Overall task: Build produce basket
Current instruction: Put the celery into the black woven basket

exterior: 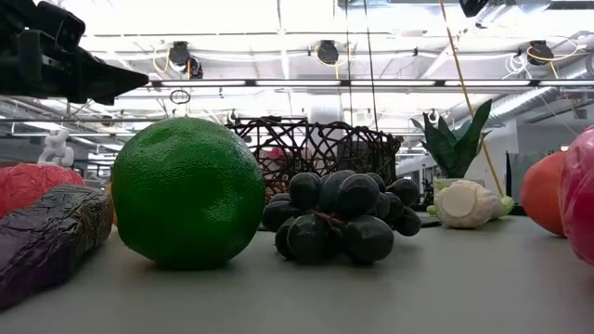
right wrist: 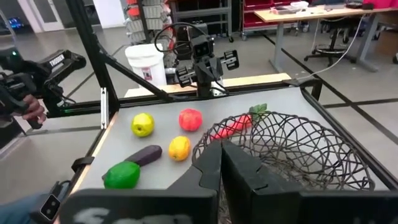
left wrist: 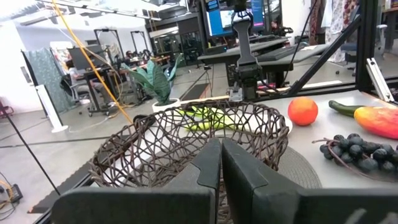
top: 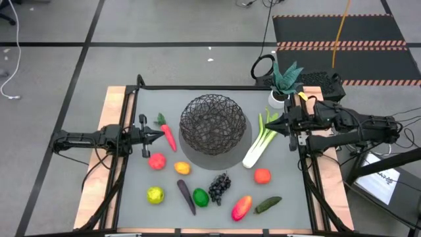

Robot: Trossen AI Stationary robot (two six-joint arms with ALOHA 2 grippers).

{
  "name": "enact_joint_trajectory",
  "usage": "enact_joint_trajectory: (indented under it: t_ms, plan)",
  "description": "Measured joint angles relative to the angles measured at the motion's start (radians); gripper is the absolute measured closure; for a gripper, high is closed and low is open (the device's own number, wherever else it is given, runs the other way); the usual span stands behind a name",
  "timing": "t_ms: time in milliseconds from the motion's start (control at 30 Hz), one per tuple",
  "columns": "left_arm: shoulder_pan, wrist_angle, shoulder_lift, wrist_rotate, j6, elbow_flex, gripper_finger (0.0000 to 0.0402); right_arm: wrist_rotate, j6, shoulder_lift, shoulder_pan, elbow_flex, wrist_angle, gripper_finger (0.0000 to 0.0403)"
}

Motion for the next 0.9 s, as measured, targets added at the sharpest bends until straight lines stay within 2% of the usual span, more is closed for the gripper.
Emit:
enact_joint_trajectory:
  t_ms: [300, 433, 567, 767, 900]
  plan:
    - [0.000, 0.005, 0.000, 0.000, -0.096, 0.000, 0.0382, 0.000, -0.029, 0.006, 0.000, 0.000, -0.053, 0.0399]
    - [0.000, 0.081, 0.000, 0.000, -0.172, 0.000, 0.0382, 0.000, -0.031, 0.006, 0.000, -0.006, -0.047, 0.0399]
    - [0.000, 0.139, 0.000, 0.001, -0.176, 0.005, 0.0382, 0.031, -0.026, 0.004, 0.000, -0.052, -0.037, 0.0399]
    - [-0.001, 0.062, 0.012, -0.015, -0.209, 0.121, 0.0382, 0.049, -0.005, 0.005, 0.000, -0.144, 0.007, 0.0399]
    - [-0.022, 0.014, 0.085, -0.033, -0.239, 0.211, 0.0382, 0.049, -0.004, 0.005, 0.000, -0.195, 0.044, 0.0399]
